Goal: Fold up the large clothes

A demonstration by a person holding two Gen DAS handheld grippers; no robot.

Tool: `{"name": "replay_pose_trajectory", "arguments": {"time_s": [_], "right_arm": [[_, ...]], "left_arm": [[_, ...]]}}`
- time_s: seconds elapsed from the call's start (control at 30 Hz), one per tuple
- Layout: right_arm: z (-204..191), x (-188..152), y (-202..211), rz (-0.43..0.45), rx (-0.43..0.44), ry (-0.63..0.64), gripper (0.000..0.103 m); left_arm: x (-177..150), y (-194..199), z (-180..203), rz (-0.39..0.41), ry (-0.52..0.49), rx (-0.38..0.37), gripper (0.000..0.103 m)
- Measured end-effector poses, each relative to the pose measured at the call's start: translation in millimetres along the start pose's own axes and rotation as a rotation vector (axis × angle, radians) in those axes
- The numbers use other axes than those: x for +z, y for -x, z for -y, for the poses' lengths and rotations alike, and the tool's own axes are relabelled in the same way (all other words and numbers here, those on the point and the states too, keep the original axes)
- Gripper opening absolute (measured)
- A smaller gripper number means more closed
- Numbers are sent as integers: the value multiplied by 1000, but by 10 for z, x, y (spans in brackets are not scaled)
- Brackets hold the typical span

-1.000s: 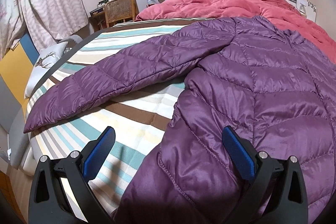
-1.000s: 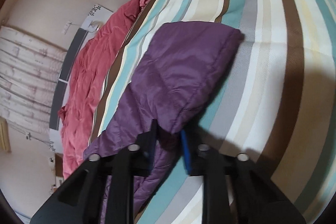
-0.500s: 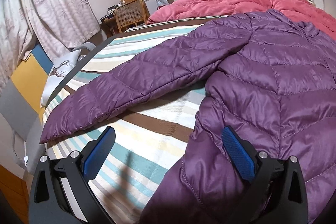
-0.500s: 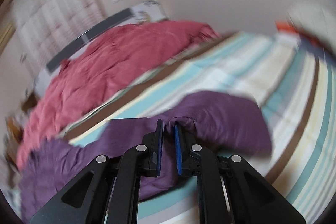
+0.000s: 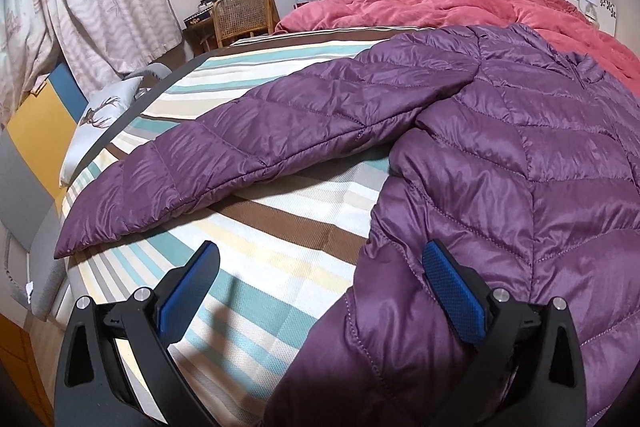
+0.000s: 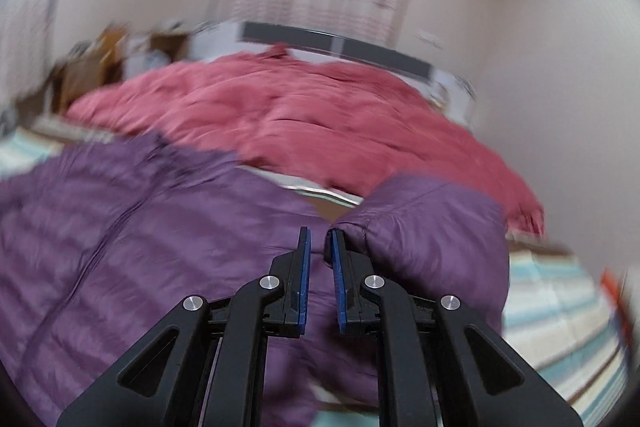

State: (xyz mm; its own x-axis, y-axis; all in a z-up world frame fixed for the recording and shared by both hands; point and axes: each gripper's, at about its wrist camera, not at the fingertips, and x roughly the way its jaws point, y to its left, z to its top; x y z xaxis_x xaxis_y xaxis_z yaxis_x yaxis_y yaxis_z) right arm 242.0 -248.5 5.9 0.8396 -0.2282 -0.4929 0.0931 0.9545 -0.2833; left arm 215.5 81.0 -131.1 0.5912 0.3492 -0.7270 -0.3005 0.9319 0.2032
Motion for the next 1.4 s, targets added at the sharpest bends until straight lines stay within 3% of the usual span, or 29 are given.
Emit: {"name": "replay_pose_trajectory", "arguments": {"time_s": [0.27,0.33,0.4,0.47,0.5,0.53,0.57,0.6,0.63,0.67,0.8,0.87,0.9,0.93,1.03,1.17,1.4], "right_arm": [[-1159,18,33,45,71,372,11],[-1225,3,19,27,83,390,11],[-1155,16,-35,-49,97,319,12],[-1049,-17,-115,-91,37,308,27],[-1016,-33,-142,-91,10,320,69],[-969,-55,-168,-78,-27,326,90],[-927,-65,-193,-69,-41,322,90],[-862,-73,-240,-75,-35,313,86],[-808,-67,-332,-110,-40,306,72],[-779,-56,-426,-143,-39,295,66],[-572,-32,-806,-271,-45,198,58],[-503,-72,-905,-297,-60,180,39],[-493,-88,-943,-308,-58,178,16],[-469,-108,-946,-316,-61,163,8],[-489,-69,-823,-268,-57,122,3],[-797,94,-573,-165,1,168,2],[-1604,315,-182,-54,224,231,2]], "left_arm": [[18,-8,-38,-3,11,-14,101],[22,-17,-42,-6,15,-19,101],[24,-34,-64,-11,26,-35,101],[24,-40,-66,-13,30,-40,101],[24,-40,-63,-12,27,-36,101],[21,-38,-62,-10,24,-30,101],[17,-32,-53,-7,20,-24,101],[16,-31,-46,-5,17,-19,101],[14,-30,-44,-4,17,-18,101],[14,-33,-47,-4,17,-18,101],[13,-30,-39,-4,18,-21,101],[11,-29,-38,-4,18,-21,101],[10,-29,-36,-5,18,-22,101],[9,-28,-34,-4,19,-22,101],[9,-33,-30,-6,22,-26,101],[7,-32,-32,-4,27,-28,101],[4,-37,-50,-8,38,-39,101]]}}
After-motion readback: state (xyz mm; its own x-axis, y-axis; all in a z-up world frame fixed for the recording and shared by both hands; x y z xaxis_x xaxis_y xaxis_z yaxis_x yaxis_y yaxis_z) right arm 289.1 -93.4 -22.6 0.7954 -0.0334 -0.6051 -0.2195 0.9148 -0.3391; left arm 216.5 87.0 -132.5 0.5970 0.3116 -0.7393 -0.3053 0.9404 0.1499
